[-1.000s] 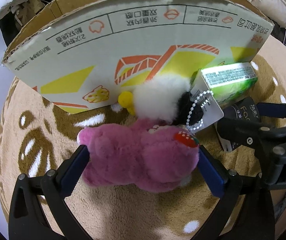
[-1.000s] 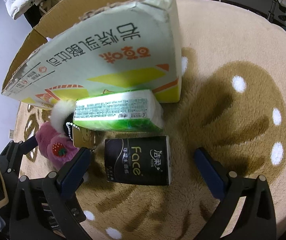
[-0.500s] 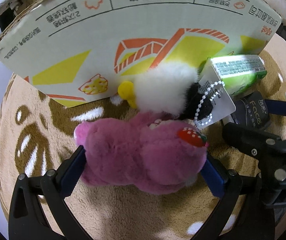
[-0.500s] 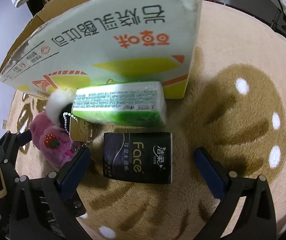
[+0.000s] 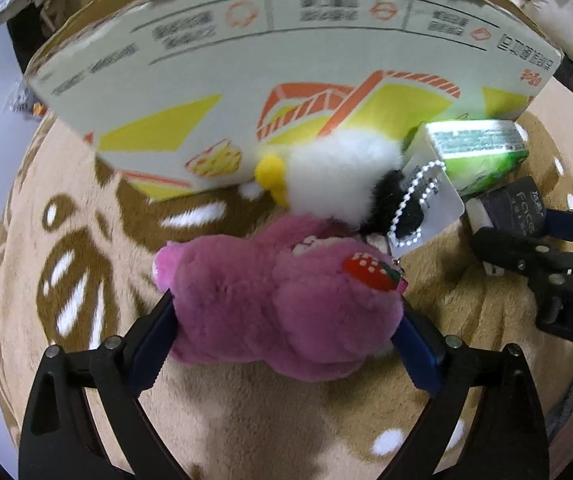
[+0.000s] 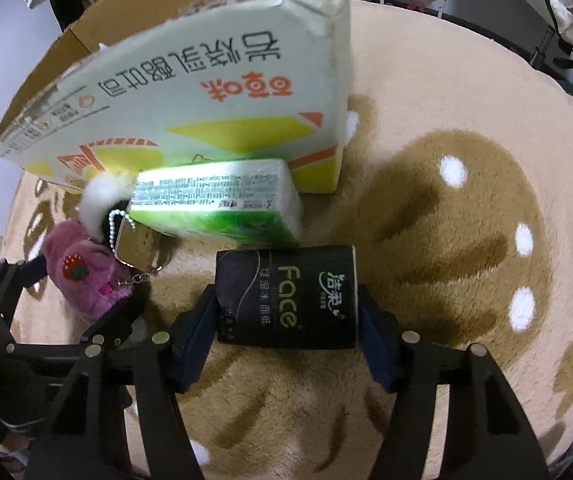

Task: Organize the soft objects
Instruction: 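Grasp the pink plush bear with the left gripper while the right gripper grasps the black Face tissue pack, then lift the pink bear and Face pack over the box and release both inside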

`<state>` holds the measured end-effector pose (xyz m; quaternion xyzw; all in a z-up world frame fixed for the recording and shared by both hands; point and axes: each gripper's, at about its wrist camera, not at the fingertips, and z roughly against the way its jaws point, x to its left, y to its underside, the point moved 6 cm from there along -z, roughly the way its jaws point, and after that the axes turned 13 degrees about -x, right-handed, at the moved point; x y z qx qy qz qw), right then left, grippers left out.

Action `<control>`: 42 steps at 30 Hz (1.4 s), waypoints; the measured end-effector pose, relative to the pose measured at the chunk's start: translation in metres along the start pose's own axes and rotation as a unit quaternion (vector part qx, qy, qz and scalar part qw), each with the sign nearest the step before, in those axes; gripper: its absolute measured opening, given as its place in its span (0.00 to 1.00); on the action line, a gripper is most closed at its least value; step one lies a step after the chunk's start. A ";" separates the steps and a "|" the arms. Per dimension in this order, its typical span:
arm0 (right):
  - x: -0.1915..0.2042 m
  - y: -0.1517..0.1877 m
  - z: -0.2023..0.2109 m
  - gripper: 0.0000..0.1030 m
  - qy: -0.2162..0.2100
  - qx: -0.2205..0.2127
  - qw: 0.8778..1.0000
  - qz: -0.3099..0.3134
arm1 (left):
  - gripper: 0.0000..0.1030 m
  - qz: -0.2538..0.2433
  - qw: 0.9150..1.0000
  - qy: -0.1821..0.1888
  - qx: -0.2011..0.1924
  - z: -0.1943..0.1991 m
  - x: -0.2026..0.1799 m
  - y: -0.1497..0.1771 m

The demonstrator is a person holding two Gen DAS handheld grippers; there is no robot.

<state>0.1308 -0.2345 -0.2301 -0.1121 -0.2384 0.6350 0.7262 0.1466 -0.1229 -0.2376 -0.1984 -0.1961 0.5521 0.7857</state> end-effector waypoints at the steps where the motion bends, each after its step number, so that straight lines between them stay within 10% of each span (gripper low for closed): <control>1: 0.000 0.000 0.003 0.66 -0.006 -0.003 1.000 0.000 | 0.92 0.005 1.000 0.001 0.000 0.002 0.002 0.000; 11: 0.022 -0.008 0.059 0.66 -0.045 -0.095 0.994 0.040 | 0.92 0.048 0.995 -0.015 -0.084 0.055 0.034 -0.010; 27: 0.021 -0.043 0.145 0.66 -0.096 -0.265 0.959 0.036 | 0.92 0.079 0.954 -0.042 -0.287 0.168 0.058 -0.046; 42: 0.023 -0.073 0.163 0.66 -0.092 -0.342 0.934 0.053 | 0.92 0.059 0.936 -0.053 -0.344 0.176 0.065 -0.092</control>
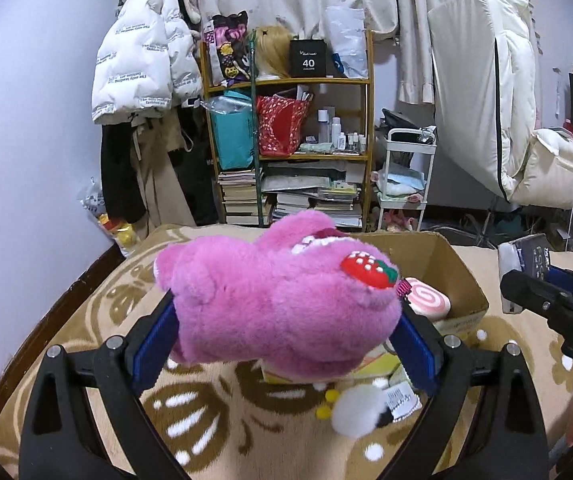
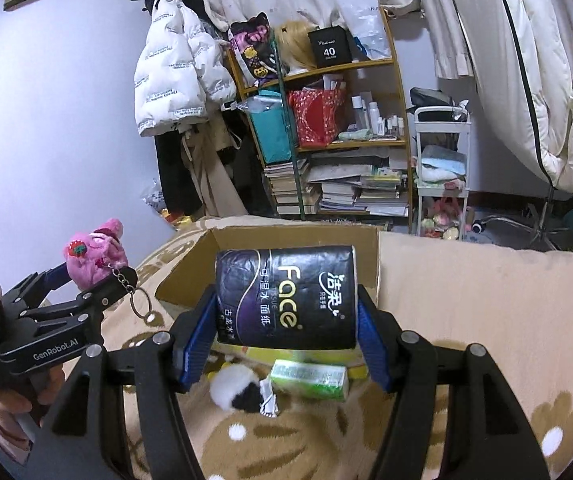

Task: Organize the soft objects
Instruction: 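Lift the pink bear and Face pack over the box and release both inside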

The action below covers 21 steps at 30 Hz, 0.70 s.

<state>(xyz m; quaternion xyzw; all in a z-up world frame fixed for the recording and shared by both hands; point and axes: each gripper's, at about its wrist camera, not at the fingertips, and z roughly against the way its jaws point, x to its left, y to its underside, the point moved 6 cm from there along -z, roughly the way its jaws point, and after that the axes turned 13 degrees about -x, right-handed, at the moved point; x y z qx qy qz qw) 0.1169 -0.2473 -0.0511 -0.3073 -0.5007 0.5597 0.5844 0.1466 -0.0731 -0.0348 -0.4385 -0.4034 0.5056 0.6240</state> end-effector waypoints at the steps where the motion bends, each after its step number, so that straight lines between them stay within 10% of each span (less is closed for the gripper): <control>1: 0.000 -0.001 -0.003 0.66 0.000 -0.001 1.000 0.001 | 0.92 -0.002 1.000 0.001 0.000 -0.003 -0.001 -0.001; 21: -0.018 -0.005 -0.047 0.66 0.000 0.015 1.000 0.003 | 0.92 -0.027 1.000 0.012 0.010 -0.048 -0.015 0.009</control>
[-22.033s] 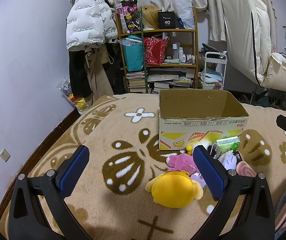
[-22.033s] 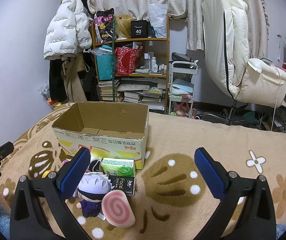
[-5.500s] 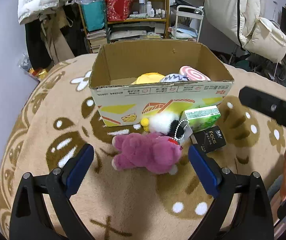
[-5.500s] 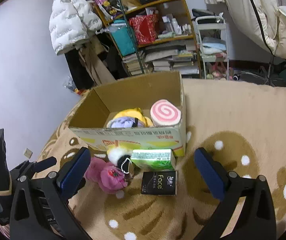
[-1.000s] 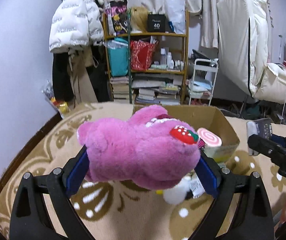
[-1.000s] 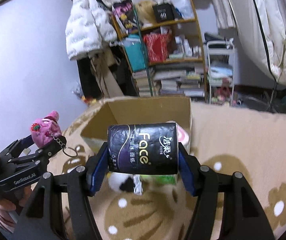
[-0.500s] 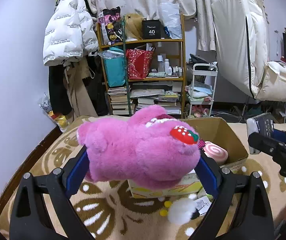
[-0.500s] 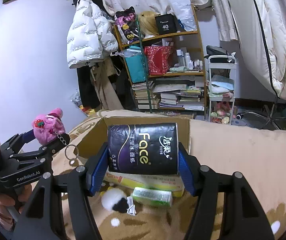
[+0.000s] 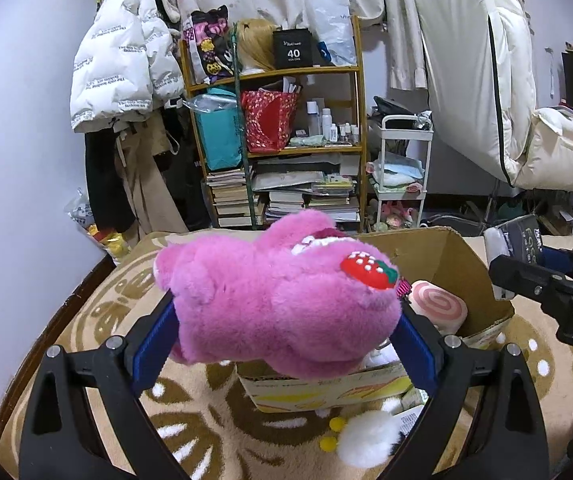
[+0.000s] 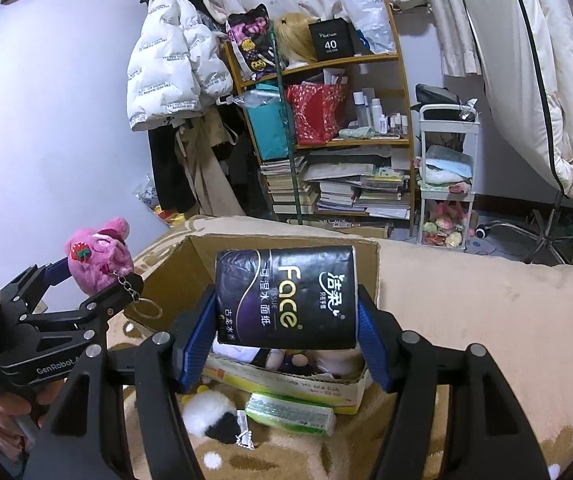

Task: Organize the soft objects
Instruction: 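Lift the pink bear and Face pack over the box and release both inside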

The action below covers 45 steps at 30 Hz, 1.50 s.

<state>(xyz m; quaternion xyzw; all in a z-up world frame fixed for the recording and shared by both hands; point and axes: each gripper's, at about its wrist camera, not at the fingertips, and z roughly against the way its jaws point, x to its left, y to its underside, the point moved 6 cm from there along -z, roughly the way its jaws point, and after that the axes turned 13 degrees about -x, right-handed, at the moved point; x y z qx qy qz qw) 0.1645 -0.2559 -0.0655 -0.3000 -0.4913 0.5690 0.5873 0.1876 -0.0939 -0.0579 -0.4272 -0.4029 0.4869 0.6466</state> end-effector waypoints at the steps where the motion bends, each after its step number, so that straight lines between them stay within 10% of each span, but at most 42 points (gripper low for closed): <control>1: -0.002 0.001 -0.003 0.67 0.000 0.002 1.000 -0.002 | 0.92 0.000 1.000 0.001 0.002 -0.002 0.000 0.001; 45: -0.023 0.021 -0.034 0.81 -0.014 0.043 0.997 -0.059 | 0.99 -0.007 0.998 0.023 0.065 -0.035 -0.012 0.027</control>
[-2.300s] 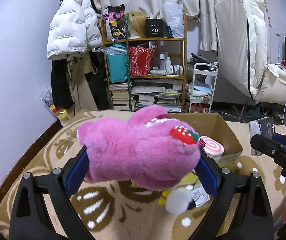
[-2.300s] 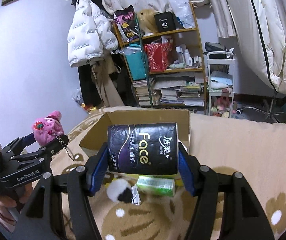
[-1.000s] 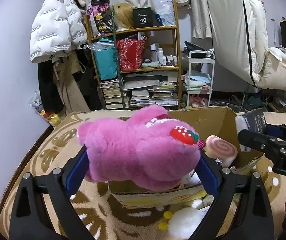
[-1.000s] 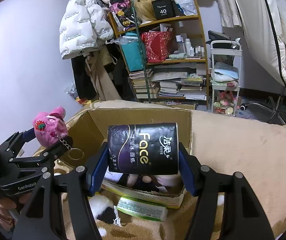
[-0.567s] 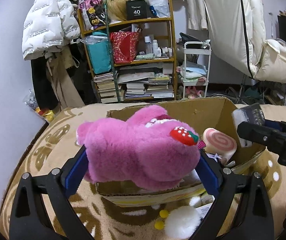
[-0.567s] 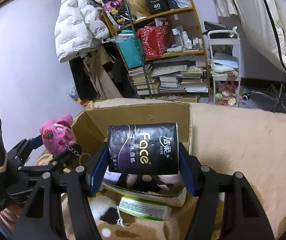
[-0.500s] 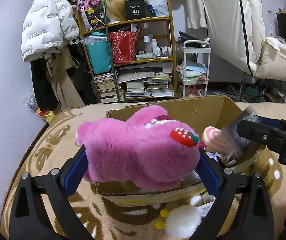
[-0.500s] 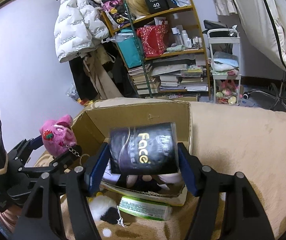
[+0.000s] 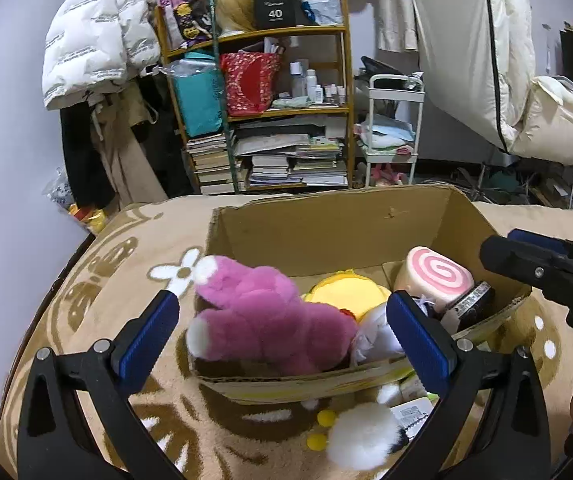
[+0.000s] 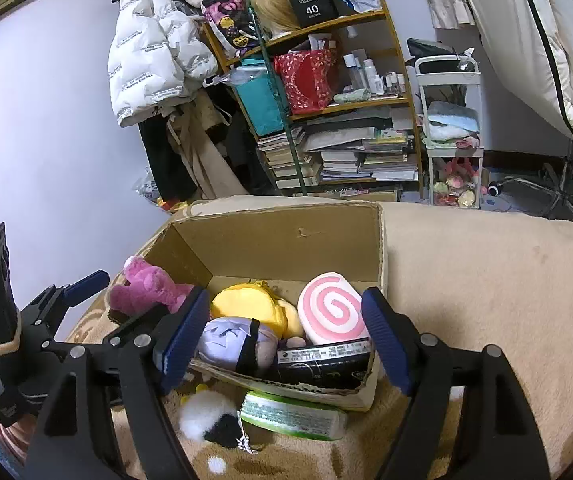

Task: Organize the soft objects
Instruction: 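Lift the pink bear and Face pack over the box and release both inside, then lower both grippers toward the white pompom keychain and green tissue pack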

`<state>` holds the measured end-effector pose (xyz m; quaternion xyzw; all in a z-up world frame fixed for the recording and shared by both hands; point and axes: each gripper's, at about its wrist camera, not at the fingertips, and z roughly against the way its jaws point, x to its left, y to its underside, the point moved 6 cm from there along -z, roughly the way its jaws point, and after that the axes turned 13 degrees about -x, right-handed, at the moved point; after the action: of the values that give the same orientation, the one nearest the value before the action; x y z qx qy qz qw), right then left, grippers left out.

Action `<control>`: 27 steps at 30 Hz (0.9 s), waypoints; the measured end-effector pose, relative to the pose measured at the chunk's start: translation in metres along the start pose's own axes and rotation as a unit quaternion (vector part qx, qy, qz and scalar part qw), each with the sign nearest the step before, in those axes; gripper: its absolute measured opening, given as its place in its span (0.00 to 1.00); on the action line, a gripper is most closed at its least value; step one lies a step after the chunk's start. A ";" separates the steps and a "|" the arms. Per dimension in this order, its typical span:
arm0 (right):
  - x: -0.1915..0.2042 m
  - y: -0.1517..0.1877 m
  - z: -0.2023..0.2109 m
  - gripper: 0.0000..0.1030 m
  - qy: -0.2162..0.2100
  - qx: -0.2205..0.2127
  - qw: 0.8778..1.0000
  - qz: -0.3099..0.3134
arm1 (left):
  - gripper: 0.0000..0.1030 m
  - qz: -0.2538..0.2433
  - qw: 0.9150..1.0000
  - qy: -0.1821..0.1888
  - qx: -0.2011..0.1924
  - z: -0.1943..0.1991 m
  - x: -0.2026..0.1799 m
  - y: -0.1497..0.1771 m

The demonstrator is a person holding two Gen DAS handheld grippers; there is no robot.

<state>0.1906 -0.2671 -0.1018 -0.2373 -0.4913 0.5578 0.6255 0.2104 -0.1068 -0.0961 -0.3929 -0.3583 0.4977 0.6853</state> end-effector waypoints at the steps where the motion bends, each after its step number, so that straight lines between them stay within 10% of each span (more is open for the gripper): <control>1: 0.000 0.000 0.000 0.84 0.000 0.000 1.000 -0.001 | 0.99 0.002 1.000 -0.003 0.000 0.001 0.002 0.000; 27: 0.011 0.001 0.063 1.00 0.016 -0.028 0.999 0.014 | 0.99 0.037 0.998 -0.030 0.030 0.086 0.022 0.015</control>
<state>0.1337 -0.2729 -0.0735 -0.2703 -0.4936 0.5484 0.6184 0.1339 -0.0668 -0.0699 -0.3699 -0.3491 0.5450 0.6666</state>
